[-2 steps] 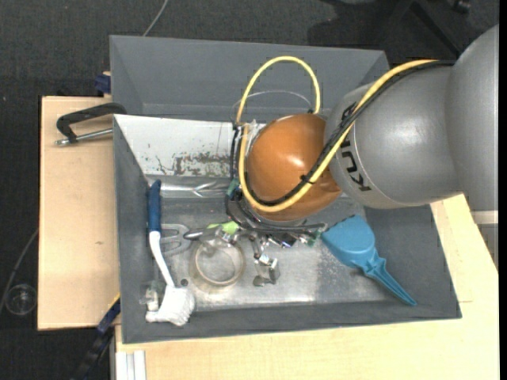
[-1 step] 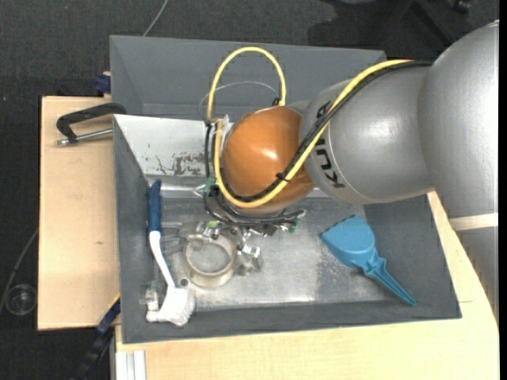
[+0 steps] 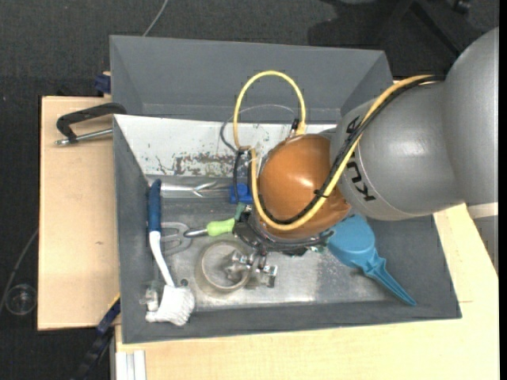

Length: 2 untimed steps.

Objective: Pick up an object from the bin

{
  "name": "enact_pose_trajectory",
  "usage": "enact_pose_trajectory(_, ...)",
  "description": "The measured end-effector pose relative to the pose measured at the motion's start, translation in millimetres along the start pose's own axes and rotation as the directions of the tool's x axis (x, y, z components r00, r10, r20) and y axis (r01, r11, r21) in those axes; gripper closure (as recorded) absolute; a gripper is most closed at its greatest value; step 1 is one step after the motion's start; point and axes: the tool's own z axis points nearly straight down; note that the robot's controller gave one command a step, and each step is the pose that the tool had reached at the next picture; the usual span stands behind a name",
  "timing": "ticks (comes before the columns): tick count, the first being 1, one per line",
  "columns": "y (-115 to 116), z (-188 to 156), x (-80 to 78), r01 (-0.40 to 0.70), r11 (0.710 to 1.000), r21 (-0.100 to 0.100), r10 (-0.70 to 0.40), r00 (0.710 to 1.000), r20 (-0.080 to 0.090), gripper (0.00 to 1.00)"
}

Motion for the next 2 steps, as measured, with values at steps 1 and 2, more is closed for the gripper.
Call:
enact_pose_trajectory(1, 0.0, -0.1, -0.1, 0.000, 1.000, 0.000, 0.000, 1.000, 0.000, 1.00)
enact_pose_trajectory(2, 0.8, -7.6, 0.9, 0.138, 0.990, 0.001, -0.138, 0.990, 0.003, 1.00)
